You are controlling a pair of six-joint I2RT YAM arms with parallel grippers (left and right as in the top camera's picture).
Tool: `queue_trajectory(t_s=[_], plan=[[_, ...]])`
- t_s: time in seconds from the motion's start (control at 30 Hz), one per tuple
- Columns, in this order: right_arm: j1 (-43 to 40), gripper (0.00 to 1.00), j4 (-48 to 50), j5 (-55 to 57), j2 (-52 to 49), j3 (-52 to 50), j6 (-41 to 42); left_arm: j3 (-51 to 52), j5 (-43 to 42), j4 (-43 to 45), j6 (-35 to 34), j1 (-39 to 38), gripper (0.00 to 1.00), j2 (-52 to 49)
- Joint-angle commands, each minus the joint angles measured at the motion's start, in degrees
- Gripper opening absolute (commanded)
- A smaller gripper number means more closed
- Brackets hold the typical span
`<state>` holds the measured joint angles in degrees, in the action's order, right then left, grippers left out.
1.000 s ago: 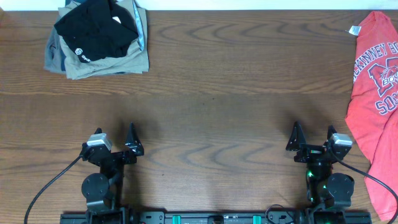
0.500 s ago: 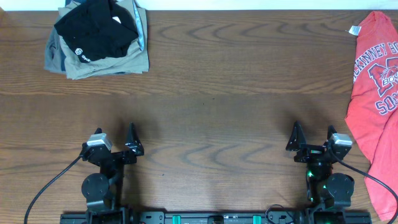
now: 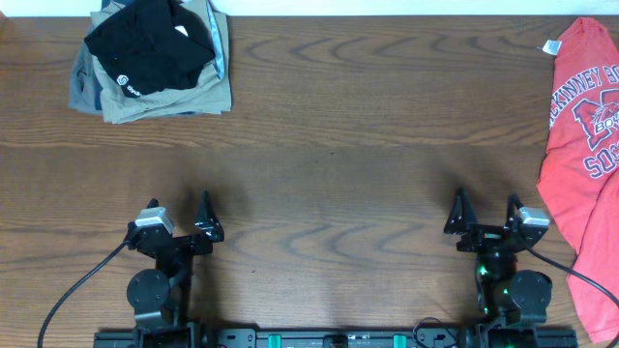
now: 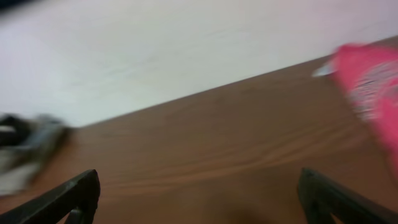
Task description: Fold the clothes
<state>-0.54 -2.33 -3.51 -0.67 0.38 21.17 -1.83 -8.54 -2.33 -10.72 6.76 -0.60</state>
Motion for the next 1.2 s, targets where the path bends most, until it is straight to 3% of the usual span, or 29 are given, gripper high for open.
queue_trajectory(t_s=[0.0,0.1,0.27,0.4,0.5,0.63,0.8,0.97,1.17], plan=[[-0.5,0.99,-0.3,-16.8,0.2,-0.1,17.7,1.6,0.2,-0.8,-0.3,0.3,0.98,0.4],[-0.5,0.99,0.0,-25.7,0.1,-0.1,23.2,1.6,0.2,-0.8,-0.3,0.3,0.98,0.4],[-0.5,0.99,3.0,-27.0,0.1,-0.1,25.4,1.6,0.2,-0.8,-0.3,0.3,0.98,0.4],[-0.6,0.99,10.6,-26.9,0.1,0.4,20.9,1.6,0.2,-0.8,-0.3,0.3,0.98,0.4],[-0.6,0.99,9.6,-23.4,-0.8,3.8,16.5,1.6,0.2,-0.8,-0.3,0.3,0.98,0.4],[-0.6,0.99,2.0,-17.1,-5.7,11.6,9.6,1.6,0.2,-0.8,-0.3,0.3,0.98,0.4],[-0.6,0.99,-17.3,1.0,-19.7,27.7,-1.6,1.6,0.2,-0.8,-0.3,0.3,0.98,0.4],[-0.9,0.99,-34.9,26.2,-37.8,43.0,-1.9,1.6,0.2,-0.8,-0.3,0.3,0.98,0.4],[-8.3,0.99,-44.7,29.4,-58.4,53.1,5.0,1.6,0.3,-0.8,-0.3,0.3,0.98,0.4]])
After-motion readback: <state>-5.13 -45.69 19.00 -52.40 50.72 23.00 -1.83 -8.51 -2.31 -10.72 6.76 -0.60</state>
